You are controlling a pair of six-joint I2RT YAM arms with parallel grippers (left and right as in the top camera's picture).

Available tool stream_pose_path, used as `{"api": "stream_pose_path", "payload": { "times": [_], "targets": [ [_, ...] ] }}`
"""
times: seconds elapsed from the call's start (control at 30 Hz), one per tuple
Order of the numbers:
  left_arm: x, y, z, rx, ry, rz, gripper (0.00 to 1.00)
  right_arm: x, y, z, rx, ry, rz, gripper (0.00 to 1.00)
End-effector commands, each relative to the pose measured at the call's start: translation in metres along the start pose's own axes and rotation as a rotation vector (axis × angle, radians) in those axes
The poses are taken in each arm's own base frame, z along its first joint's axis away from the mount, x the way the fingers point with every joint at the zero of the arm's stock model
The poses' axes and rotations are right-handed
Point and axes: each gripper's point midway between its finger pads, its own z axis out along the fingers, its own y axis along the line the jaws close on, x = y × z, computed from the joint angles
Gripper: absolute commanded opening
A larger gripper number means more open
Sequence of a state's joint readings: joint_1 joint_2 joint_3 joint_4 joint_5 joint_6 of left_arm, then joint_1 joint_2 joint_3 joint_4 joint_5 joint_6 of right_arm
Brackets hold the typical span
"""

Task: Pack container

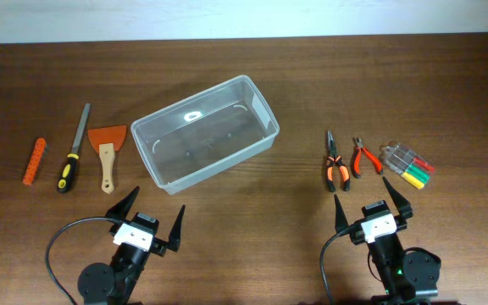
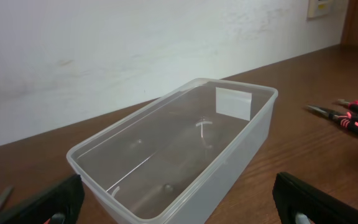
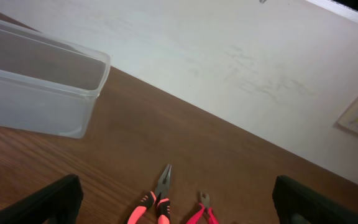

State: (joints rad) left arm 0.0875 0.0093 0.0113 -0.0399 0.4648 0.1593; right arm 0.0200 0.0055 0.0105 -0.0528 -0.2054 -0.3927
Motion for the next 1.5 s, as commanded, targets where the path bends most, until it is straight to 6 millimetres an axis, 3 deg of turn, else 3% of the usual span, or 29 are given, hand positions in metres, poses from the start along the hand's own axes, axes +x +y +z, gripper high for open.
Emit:
{"api": "stream_pose_path", "payload": {
  "times": [0.0,0.23,0.4,0.7,0.87,1.0,1.2,1.47],
  "targets": [
    [0.003,-0.005,0.000,0.029,0.007,-0.016,0.99,0.002,0.005,0.000,-0.029,-0.002,0.011,0.98],
    [0.002,-0.007,0.000,0.042,0.005,-0.020,0.99,-0.003,0.016,0.000,-0.092,-0.029,0.017,0.99],
    [0.002,-0.007,0.000,0.042,0.005,-0.020,0.99,-0.005,0.020,-0.001,-0.118,-0.024,0.250,0.98],
    [-0.004,-0.006,-0.001,0.035,-0.011,-0.010,0.99,0.003,0.023,0.001,-0.127,0.029,0.512,0.98],
    [-0.012,-0.003,-0.004,0.020,0.015,-0.023,0.99,0.015,0.027,0.001,-0.136,0.137,0.599,0.98],
    [-0.025,0.013,-0.008,-0.056,0.096,-0.053,0.99,0.020,0.020,-0.004,-0.097,0.303,0.628,0.98],
    [-0.057,0.037,0.000,-0.118,0.202,-0.089,0.99,-0.016,0.001,0.002,-0.115,0.424,0.561,0.98],
    [-0.088,0.060,0.037,-0.069,0.489,-0.212,0.99,-0.081,-0.031,0.022,-0.173,0.599,0.493,0.98]
  ]
}}
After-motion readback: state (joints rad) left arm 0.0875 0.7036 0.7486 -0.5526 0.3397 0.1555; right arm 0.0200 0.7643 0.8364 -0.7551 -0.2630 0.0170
